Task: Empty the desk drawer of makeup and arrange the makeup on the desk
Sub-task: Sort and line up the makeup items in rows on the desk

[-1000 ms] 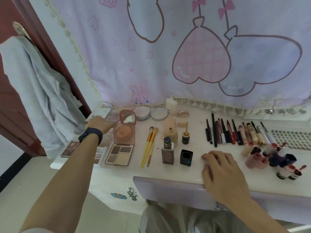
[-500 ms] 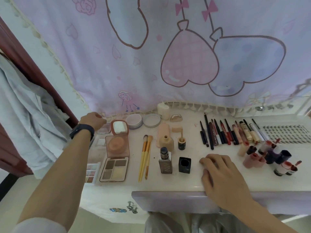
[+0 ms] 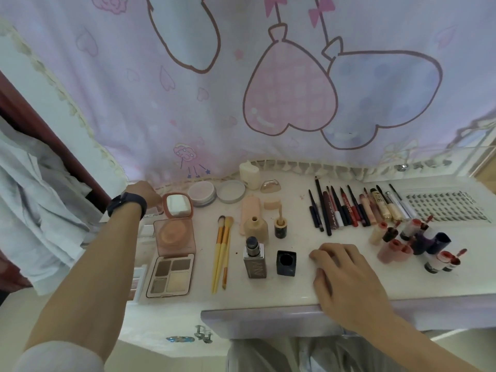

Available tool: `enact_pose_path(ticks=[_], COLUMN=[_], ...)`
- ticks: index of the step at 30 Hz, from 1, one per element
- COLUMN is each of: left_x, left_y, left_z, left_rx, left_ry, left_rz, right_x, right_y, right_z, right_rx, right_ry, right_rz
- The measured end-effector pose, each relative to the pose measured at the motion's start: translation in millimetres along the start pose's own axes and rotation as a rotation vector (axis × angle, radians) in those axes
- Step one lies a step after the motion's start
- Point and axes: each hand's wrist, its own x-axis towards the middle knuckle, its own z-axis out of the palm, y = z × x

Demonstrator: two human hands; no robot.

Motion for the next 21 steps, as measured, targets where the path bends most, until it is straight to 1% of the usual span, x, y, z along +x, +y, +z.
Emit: enact_pose_path(ticks=[9,12,16,21], left_x=[-0.4,-0.5,-0.1,-1.4], left_y=[2.3,1.2,-3.5,-4.1], left_z=[1.6,3.3,7.4,7.7], left_rx=[0.017,0.024,-0.054,-0.096], left_ry=[-0.027,-0.027,-0.004,0.015], left_rz=[0.007,0.037,0.084,0.125], right_x=[-2.4,-2.3,-2.2,-2.3], right_y=[2.6,2.8,2.0,1.5], right_z=[0.8,0.7,0.8,-0.2], right_rx=[0.009,0.008,0.009,0.012], right_ry=[0.001,0.006,0.012,0.011], right_rz=[0.003,0.000,-0.001,0.002])
